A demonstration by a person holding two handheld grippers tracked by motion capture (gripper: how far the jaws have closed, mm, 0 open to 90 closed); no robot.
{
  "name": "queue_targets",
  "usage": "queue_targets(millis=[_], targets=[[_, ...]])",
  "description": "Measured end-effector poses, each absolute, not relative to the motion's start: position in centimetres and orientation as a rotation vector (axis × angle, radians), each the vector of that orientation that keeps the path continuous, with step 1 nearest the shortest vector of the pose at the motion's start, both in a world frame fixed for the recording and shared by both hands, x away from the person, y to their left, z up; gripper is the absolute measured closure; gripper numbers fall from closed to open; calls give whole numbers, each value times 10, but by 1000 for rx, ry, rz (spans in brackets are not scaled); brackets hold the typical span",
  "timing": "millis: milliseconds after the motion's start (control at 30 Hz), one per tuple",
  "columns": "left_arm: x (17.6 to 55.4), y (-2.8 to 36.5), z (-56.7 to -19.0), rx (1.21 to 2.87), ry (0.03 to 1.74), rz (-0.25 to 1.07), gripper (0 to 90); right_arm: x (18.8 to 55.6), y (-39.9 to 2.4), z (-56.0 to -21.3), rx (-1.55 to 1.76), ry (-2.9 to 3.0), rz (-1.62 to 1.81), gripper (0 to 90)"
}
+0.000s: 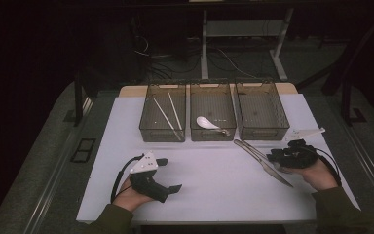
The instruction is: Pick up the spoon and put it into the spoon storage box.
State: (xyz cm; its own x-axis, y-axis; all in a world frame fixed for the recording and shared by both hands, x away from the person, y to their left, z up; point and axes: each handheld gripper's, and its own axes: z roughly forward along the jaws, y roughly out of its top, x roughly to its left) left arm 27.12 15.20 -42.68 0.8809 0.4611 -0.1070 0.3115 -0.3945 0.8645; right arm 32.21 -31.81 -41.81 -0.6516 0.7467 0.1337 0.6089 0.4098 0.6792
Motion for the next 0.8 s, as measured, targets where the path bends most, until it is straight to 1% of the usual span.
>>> queue_targets(millis=[367, 800], targets=[[271, 152, -427, 2016, 567, 178, 0, 331, -316, -427, 1207, 2507, 983, 745], [271, 152, -427, 2016, 567, 178, 0, 336, -309, -435, 1175, 2559, 904, 772]])
